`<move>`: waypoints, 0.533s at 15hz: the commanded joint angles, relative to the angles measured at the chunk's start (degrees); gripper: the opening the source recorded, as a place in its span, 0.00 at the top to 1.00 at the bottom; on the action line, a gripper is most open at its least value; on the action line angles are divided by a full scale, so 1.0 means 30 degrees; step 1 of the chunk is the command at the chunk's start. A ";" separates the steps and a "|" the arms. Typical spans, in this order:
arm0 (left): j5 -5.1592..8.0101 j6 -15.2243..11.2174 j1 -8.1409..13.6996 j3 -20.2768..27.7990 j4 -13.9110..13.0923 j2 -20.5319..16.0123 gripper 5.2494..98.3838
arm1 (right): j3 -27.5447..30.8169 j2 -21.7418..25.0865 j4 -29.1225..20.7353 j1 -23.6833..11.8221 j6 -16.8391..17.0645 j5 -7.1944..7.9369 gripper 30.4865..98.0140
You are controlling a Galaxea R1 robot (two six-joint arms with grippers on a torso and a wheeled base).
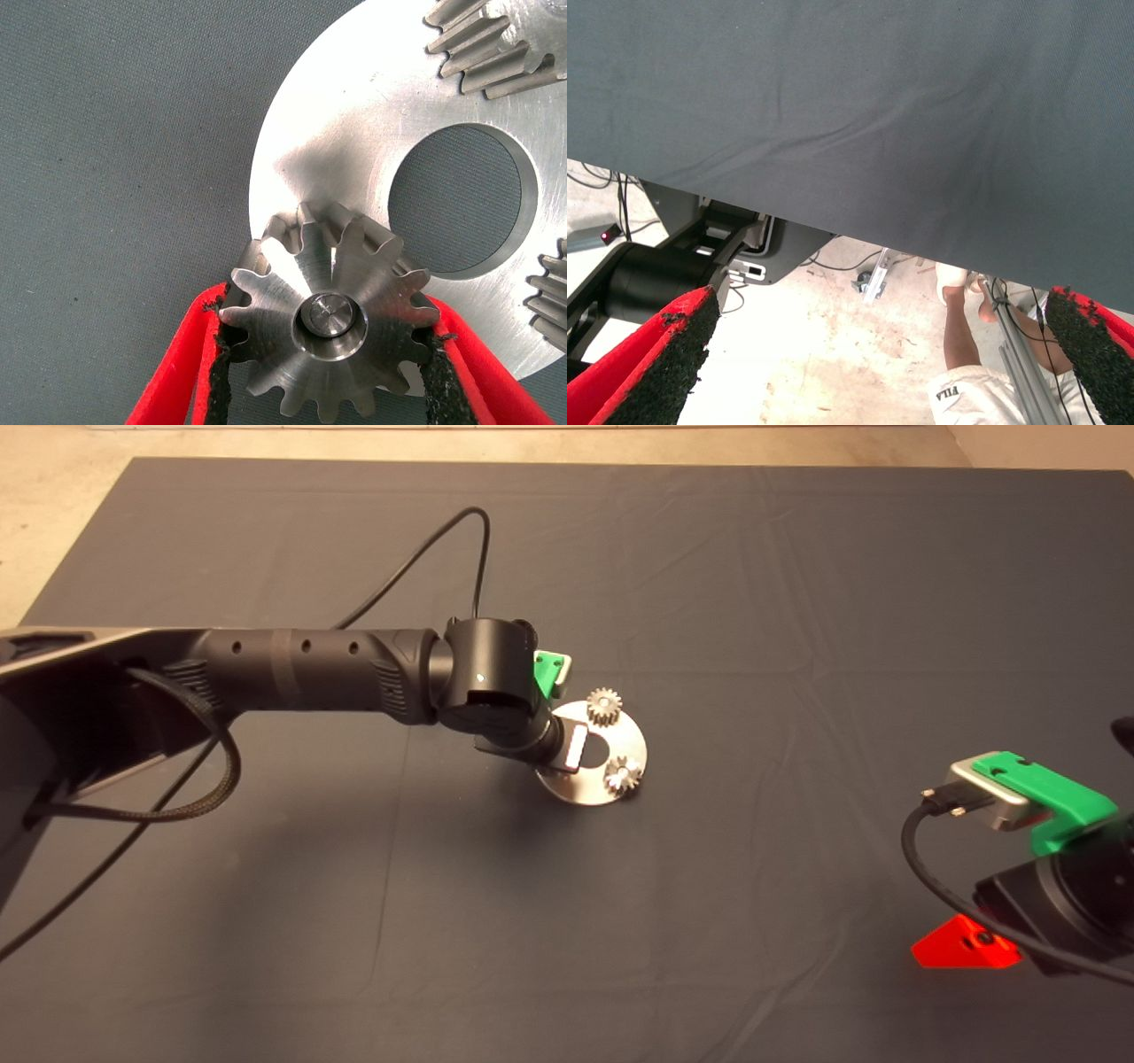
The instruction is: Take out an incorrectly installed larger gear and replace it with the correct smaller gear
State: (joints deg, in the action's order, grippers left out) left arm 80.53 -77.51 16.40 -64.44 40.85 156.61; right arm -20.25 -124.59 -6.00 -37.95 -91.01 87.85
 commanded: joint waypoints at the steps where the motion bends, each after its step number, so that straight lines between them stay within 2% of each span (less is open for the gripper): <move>1: -0.0066 -0.0063 0.0571 0.0563 0.0065 0.0020 0.60 | 0.0075 -0.0006 0.0505 -0.0306 -0.0160 0.2386 0.00; 5: 0.0042 -0.0092 0.1431 0.1065 0.0006 0.0049 0.60 | 0.0075 -0.0019 0.0505 -0.0313 -0.0148 0.2386 0.01; 6: 0.0354 -0.0103 0.1654 0.1094 0.0006 0.0039 0.60 | 0.0075 -0.0031 0.0505 -0.0329 -0.0160 0.2386 0.00; 8: 0.1286 -0.0092 0.1871 0.1164 -0.0023 0.0049 0.60 | 0.0075 -0.0031 0.0505 -0.0311 -0.0150 0.2386 0.00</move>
State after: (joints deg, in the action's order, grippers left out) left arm 82.07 -77.53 19.29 -62.33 40.13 156.50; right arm -20.25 -124.59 -6.00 -37.95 -91.01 87.85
